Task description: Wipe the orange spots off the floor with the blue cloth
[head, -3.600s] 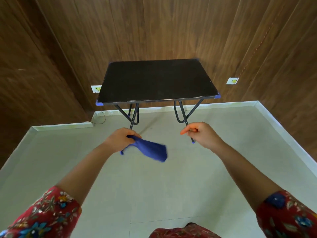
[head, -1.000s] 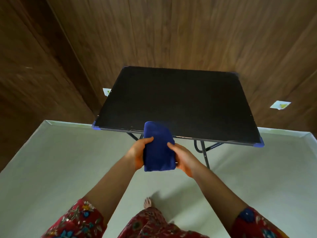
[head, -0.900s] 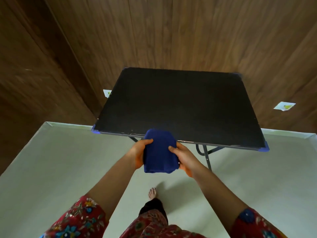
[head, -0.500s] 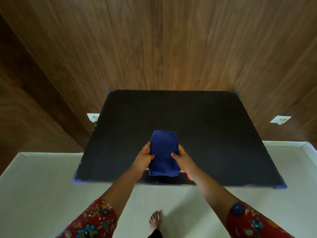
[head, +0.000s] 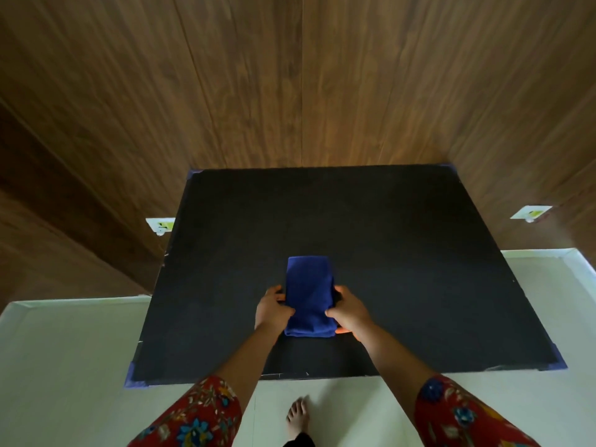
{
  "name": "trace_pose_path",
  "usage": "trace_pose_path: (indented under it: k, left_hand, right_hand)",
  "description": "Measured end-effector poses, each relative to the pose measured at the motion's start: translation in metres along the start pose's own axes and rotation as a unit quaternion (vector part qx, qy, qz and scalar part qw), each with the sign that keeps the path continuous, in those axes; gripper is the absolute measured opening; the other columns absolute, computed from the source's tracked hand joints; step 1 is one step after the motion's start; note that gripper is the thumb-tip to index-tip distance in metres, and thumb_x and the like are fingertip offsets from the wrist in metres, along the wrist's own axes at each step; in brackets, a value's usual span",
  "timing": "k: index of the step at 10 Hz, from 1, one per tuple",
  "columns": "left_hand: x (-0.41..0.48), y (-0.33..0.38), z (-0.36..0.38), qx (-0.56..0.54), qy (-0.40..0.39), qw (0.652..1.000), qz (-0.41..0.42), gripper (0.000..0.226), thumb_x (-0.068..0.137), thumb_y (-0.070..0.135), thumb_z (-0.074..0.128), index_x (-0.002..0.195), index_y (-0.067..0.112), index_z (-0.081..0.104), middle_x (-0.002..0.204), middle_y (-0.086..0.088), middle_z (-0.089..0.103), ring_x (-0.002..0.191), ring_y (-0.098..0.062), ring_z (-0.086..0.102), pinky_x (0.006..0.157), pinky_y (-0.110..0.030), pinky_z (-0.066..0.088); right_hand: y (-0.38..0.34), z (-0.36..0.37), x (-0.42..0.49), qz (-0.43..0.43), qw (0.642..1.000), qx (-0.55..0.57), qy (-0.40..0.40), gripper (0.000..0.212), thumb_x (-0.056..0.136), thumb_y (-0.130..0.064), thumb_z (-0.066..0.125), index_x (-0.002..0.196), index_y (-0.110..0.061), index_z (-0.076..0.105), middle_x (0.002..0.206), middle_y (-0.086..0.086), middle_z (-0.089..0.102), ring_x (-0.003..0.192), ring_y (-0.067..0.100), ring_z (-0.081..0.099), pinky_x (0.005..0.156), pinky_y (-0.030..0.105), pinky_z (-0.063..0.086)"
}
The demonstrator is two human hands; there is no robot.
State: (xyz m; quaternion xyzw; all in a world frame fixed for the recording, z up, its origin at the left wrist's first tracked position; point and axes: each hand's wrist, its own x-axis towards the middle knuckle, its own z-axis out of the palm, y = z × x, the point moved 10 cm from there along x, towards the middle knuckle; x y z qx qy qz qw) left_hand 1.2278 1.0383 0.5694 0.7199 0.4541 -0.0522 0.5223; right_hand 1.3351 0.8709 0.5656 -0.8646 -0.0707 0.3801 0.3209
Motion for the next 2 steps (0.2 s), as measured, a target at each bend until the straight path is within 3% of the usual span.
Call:
trace_pose_path:
  k: [1,2]
  left_hand:
    - [-0.006,0.001,-0.005,0.014,0.005,1.0,0.004,0.063,0.078,0.009,0.068,0.136,0.016,0.044,0.121,-0.006,0.062,0.108,-0.026,0.06,0.093,-0.041,0.05]
    - [-0.018,0.01,-0.015,0.042,0.024,0.999,0.024,0.058,0.084,0.019,0.064,0.138,0.019,0.043,0.125,-0.003,0.06,0.113,-0.025,0.058,0.091,-0.035,0.046]
  right_hand:
    - [-0.002,-0.005,-0.007,-0.002,0.999,-0.042,0.018,0.038,0.085,-0.023,0.058,0.122,-0.018,0.051,0.107,0.008,0.066,0.091,0.027,0.064,0.074,0.034,0.052]
    - [-0.006,-0.024,-0.02,-0.017,0.995,-0.079,0.066,0.034,0.087,-0.027,0.054,0.12,-0.023,0.057,0.113,0.006,0.067,0.097,0.029,0.065,0.08,0.035,0.054]
